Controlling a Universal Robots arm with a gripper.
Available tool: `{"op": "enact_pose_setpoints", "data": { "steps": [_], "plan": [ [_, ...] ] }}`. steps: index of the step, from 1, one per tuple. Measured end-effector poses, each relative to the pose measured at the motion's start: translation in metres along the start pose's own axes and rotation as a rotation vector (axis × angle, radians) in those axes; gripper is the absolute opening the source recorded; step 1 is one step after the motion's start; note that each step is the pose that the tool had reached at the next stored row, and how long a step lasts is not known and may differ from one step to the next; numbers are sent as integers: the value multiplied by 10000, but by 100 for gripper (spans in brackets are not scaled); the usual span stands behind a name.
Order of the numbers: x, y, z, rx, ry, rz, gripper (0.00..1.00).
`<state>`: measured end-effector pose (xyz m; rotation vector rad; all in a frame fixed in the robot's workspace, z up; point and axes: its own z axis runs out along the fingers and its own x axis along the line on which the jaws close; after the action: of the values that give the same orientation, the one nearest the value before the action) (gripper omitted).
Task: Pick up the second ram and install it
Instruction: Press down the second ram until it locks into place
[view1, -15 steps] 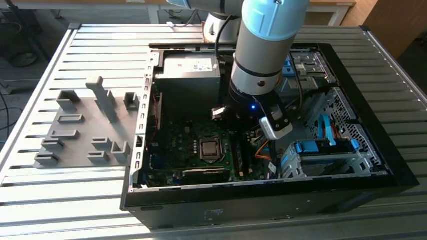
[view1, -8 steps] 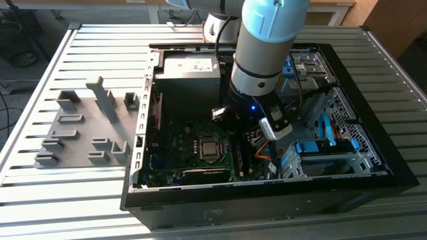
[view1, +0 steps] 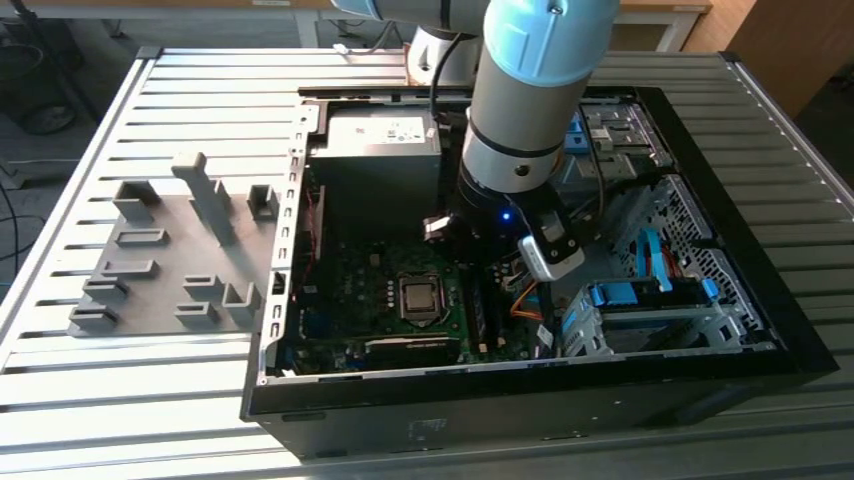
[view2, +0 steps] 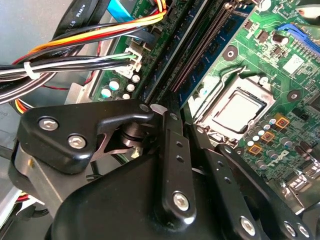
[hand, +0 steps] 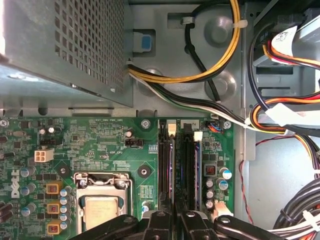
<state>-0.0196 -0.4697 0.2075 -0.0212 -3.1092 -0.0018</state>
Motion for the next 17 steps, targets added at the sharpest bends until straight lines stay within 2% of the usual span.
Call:
{"op": "enact_pose_setpoints", "data": {
  "steps": [6, 17],
  "plan": [
    [1, -1, -16, 13, 0, -3, 14],
    [0, 0, 39, -10, 6, -48, 14]
  ]
}}
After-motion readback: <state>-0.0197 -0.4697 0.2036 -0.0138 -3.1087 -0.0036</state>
